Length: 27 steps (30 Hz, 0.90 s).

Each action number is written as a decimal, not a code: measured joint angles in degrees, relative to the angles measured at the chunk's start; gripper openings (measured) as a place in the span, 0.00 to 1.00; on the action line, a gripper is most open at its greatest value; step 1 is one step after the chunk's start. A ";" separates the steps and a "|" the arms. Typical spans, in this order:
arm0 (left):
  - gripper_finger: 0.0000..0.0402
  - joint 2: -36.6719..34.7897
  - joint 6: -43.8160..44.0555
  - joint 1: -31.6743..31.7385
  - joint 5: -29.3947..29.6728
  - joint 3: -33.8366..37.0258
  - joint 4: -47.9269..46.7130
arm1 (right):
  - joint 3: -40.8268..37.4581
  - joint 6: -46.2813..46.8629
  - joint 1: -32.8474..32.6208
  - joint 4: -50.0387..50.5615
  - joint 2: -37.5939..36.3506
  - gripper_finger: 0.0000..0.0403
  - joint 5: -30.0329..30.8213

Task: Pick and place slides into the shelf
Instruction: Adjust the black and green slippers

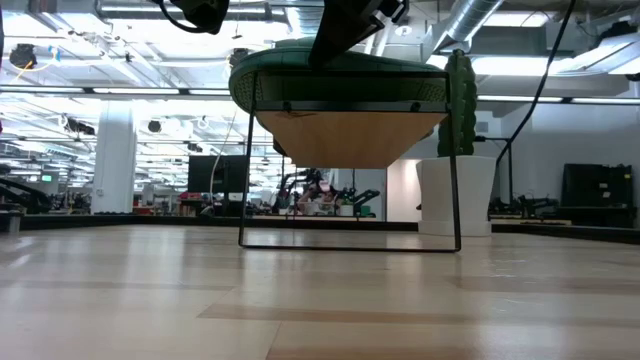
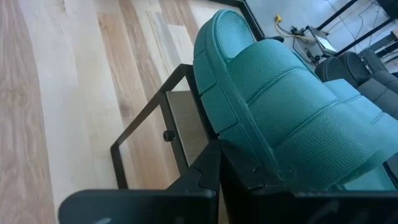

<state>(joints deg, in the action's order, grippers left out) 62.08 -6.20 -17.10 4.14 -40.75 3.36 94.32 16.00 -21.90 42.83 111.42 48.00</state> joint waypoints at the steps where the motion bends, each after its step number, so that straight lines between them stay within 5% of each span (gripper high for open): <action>1: 0.00 0.00 0.00 0.00 0.00 0.00 -0.01 | 0.00 0.00 0.18 0.00 0.00 0.00 -0.09; 16: 0.00 0.00 0.00 0.00 -0.02 0.00 -0.58 | -0.02 -1.22 -0.33 -1.87 -0.23 0.00 -0.91; 27: 0.00 0.00 -0.02 -0.02 -0.07 0.00 -0.87 | 6.51 -10.89 -4.73 -1.89 -0.90 0.00 9.82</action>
<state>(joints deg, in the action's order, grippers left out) 62.08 -6.22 -17.12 4.07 -40.75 2.48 100.83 5.11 -26.64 40.93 110.52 57.81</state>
